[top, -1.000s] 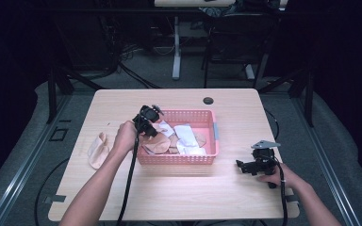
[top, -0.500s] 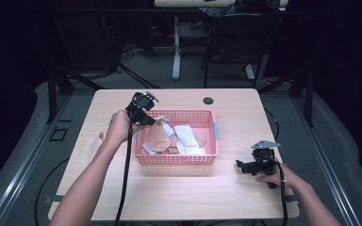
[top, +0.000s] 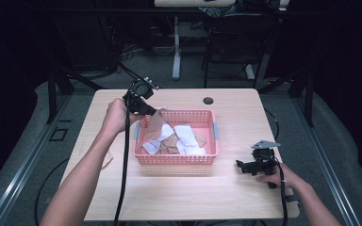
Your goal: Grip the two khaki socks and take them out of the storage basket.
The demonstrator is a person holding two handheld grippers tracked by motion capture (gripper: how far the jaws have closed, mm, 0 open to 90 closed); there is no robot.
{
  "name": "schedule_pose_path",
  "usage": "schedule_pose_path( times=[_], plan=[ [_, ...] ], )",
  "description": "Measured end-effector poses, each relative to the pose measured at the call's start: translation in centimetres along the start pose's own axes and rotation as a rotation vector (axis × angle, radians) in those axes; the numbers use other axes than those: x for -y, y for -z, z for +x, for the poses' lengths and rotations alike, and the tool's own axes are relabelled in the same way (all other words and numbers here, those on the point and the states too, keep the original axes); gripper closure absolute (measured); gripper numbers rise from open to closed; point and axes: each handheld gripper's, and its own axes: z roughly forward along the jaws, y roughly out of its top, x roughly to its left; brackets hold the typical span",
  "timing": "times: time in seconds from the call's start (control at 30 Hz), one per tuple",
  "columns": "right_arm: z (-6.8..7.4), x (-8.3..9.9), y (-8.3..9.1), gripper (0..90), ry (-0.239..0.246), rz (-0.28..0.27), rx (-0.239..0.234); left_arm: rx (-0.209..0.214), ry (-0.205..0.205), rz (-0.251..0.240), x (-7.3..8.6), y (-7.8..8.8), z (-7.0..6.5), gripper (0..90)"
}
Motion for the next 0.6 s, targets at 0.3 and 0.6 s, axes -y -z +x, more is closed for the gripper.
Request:
schedule_pose_path(
  times=[0.3, 0.6],
  plan=[
    [0.0, 0.0, 0.0, 0.0, 0.005, 0.005, 0.000, -0.009, -0.011, -0.036, -1.2, 2.5, 0.1, 88.0],
    [0.0, 0.0, 0.0, 0.0, 0.002, 0.005, 0.002, -0.020, -0.010, -0.064, -1.5, 5.1, 0.8, 87.9]
  ],
)
